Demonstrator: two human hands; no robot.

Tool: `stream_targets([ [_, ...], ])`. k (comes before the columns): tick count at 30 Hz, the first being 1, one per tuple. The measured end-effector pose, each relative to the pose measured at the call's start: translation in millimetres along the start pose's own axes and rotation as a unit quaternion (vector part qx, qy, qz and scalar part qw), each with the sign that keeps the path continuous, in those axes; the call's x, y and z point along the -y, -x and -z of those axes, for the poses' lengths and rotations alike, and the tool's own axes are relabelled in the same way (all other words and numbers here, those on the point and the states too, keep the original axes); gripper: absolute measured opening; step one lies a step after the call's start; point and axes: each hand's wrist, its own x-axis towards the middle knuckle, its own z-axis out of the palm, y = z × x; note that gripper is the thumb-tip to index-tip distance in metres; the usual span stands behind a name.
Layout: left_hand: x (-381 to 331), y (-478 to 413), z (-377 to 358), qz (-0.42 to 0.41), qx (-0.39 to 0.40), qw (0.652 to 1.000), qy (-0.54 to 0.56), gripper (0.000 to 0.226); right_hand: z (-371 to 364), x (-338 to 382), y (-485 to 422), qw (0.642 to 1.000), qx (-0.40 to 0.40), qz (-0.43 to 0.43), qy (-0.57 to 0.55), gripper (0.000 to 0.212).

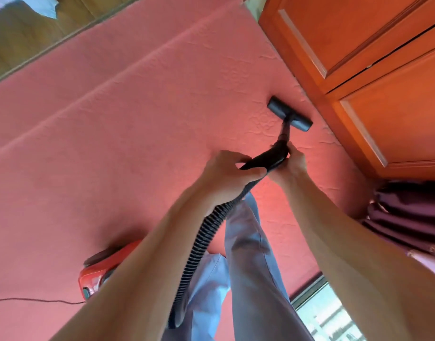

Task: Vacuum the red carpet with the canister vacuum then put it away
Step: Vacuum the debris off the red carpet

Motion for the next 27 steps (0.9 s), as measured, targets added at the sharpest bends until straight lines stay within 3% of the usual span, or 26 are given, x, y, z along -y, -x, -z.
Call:
stream_targets([
  [6,-20,-7,-3,0.053,0.039,0.998,0.009,0.024,10,25,-2,0.999,0.010,-0.035,0.008,0.024],
  [12,-43,15,29,0.073,0.179,0.981,-0.031,0.020,35,24,46,0.995,0.031,-0.090,0.042,0.065],
  [14,-48,16,33,0.090,0.198,0.976,-0.031,0.021,32,27,55,0.993,0.031,-0.105,0.053,0.039],
  [16,-51,10,33,0.099,0.189,0.977,-0.015,0.023,18,31,53,0.994,0.016,-0.089,0.062,0.024],
  [22,-52,-15,13,0.124,0.047,0.987,0.093,0.027,-44,68,13,0.972,-0.075,-0.058,0.216,0.024],
  [27,-98,-8,49,0.091,-0.007,0.985,0.146,0.018,-152,104,38,0.951,-0.032,-0.052,0.303,0.018],
])
